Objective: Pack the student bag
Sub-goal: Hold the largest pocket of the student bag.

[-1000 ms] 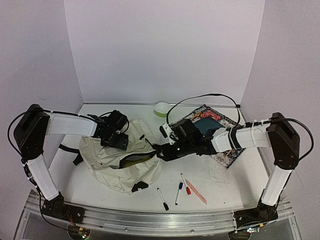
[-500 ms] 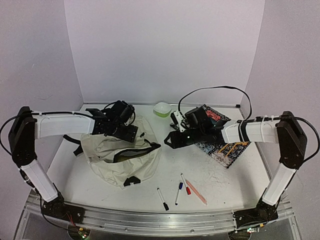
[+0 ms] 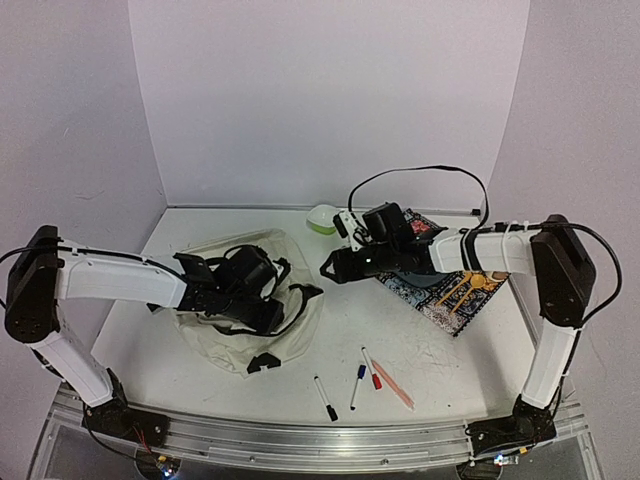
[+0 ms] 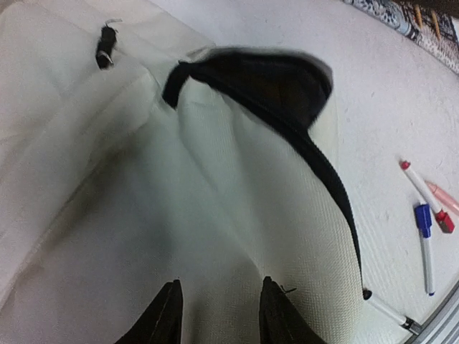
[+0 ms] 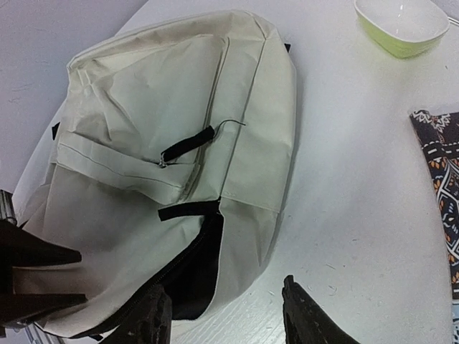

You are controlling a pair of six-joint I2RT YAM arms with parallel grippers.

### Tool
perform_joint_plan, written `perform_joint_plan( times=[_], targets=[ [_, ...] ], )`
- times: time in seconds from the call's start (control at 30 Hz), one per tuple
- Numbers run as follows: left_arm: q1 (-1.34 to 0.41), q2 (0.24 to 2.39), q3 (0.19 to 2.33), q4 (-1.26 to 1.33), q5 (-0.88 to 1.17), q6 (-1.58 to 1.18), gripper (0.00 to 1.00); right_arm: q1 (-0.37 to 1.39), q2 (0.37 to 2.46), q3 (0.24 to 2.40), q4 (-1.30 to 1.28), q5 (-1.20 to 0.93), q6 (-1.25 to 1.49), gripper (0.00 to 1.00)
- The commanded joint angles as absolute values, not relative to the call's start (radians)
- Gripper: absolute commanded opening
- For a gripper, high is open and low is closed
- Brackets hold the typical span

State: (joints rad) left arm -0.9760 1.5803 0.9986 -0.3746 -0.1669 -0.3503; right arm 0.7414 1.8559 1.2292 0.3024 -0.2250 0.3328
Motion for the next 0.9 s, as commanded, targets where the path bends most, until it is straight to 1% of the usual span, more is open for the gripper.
perform_joint_plan(
  times=[0.0,0.1,0.3,0.4,0.63,0.87],
  targets=[
    [-1.009,1.563,0.917,-0.289,-0.168,-0.391,0.37,0.747,1.903,1.303,0.289,-0.265,0.311,0.54],
    [-1.036,1.569,0.879,-0.259,-0.219,-0.401,0.38,0.747,1.942,1.336,0.285,-0.280,0.309,0.54],
    [-1.068,1.592,0.843,-0.229,-0.309,-0.418,0.42,0.755,2.018,1.419,0.262,-0.317,0.301,0.54],
    [-1.068,1.591,0.839,-0.220,-0.328,-0.430,0.44,0.773,2.041,1.449,0.232,-0.307,0.272,0.58],
    [-1.068,1.561,0.824,-0.161,-0.318,-0.454,0.46,0.824,2.093,1.526,0.151,-0.176,0.152,0.66],
    [-1.068,1.559,0.818,-0.124,-0.317,-0.476,0.47,0.887,2.159,1.625,0.062,-0.038,0.047,0.66]
  ],
)
